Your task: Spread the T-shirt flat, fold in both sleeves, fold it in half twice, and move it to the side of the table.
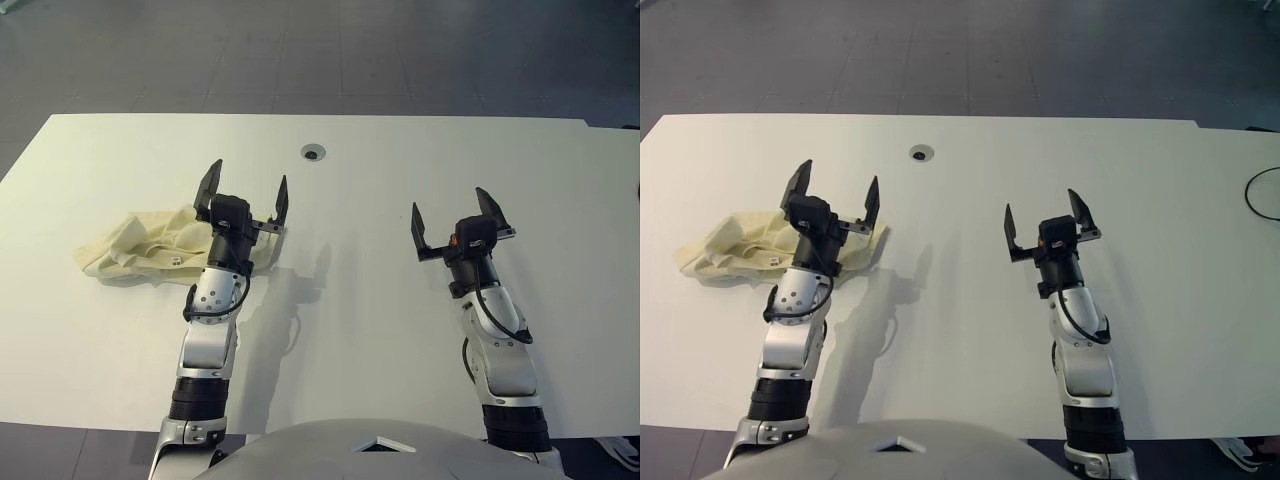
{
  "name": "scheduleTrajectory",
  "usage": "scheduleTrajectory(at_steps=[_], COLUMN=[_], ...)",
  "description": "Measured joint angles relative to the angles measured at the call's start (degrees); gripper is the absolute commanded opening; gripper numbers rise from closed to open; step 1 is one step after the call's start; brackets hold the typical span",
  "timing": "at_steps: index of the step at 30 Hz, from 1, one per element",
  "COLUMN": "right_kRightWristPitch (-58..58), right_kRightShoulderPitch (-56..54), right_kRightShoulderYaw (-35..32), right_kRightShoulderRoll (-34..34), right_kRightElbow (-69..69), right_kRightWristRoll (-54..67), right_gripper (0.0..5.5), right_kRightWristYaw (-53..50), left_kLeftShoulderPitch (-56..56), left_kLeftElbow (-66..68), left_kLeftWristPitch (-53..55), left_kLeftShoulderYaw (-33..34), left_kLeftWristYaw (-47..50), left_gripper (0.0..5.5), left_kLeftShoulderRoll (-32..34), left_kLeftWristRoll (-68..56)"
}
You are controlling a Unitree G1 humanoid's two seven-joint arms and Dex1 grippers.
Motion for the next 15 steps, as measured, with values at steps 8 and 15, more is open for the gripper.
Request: scheduleTrajectory(at_steps=[8,15], right_kRightWristPitch=[0.0,0.0], right_kRightShoulderPitch=[-0.01,-0.01], right_kRightShoulderYaw=[0.01,0.07], right_kRightShoulderRoll=[0.0,0.0], right_kRightElbow=[0.0,0.0], right_kRightWristRoll=[0.01,-0.02], right_gripper=[5.37,5.37], right_kRightWristYaw=[0.0,0.0], left_kLeftShoulderPitch=[0.0,0.0], left_kLeftElbow=[0.0,0.0], left_kLeftWristPitch=[0.01,0.01], left_kLeftShoulderYaw=[0.16,0.47], left_kLeftWristYaw=[0.07,0.26], left_gripper=[5.4,5.4], left_kLeftShoulderRoll=[0.0,0.0], left_kLeftWristRoll=[-0.01,-0.02])
